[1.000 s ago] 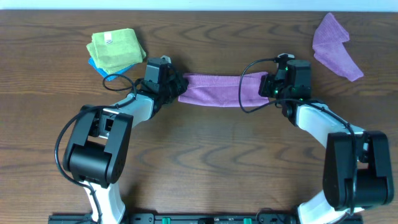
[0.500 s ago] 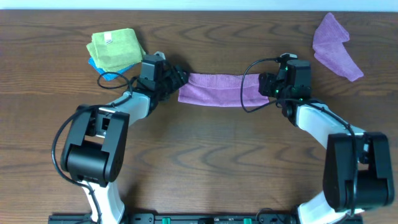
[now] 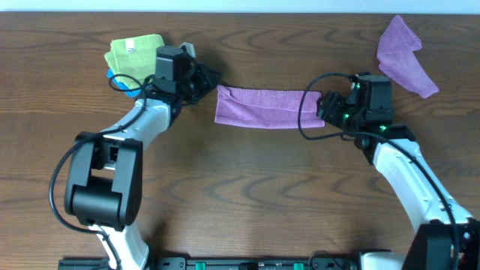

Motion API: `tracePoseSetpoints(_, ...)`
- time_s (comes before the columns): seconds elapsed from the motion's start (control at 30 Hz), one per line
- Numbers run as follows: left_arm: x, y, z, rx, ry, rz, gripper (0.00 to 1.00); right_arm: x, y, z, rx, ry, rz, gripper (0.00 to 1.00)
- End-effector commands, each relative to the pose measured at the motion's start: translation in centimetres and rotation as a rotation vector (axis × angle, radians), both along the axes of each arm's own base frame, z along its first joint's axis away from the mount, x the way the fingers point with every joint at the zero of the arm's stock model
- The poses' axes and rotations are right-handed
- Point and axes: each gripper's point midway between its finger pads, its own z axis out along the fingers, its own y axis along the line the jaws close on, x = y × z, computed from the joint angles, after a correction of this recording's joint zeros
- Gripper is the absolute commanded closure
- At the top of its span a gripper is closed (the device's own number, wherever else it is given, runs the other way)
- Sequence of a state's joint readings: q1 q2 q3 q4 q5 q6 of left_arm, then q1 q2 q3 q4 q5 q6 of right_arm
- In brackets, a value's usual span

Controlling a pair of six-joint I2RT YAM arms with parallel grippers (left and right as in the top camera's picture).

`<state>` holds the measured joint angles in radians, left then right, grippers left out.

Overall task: Fold the cloth
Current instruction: 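Hold the folded strip with both grippers and adjust its ends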

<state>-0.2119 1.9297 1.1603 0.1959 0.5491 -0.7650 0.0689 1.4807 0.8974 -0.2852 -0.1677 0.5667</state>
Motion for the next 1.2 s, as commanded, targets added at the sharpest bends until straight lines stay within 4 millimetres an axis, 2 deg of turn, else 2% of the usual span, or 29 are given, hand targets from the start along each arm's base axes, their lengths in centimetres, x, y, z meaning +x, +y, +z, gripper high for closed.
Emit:
tracePoseSetpoints(0.0,-0.2,-1.6,1.2,0.024,-0.025,-0.007,0.81,-1.2,1.1,-0.7,0.117,0.067,-0.066,0.37)
tracePoseSetpoints(0.3,-0.9,-2.5,-1.0,0.19,-0.017,0.06,0.79,-3.1,1.8,-4.2,0.225,0.11,-0.116,0.38)
tracePoseSetpoints(0.47,-1.4,-2.5,-4.1,0.229,0.04,0.046,0.79,-3.9,2.2,-5.5,0.293,0.113,-0.151,0.37)
tracePoseSetpoints(0.57,-1.5,-2.4,-5.2,0.238,0.061,0.045,0.79,-4.0,2.2,-5.8,0.295,0.111,-0.154,0.37)
tracePoseSetpoints(0.97,-1.9,-1.5,-6.5,0.301,0.087,0.055,0.79,-4.0,1.3,-6.5,0.259,0.089,-0.192,0.35)
tracePoseSetpoints(1.17,-2.3,-1.7,-6.8,0.307,0.099,0.046,0.79,-3.3,1.3,-7.8,0.262,0.093,-0.199,0.35)
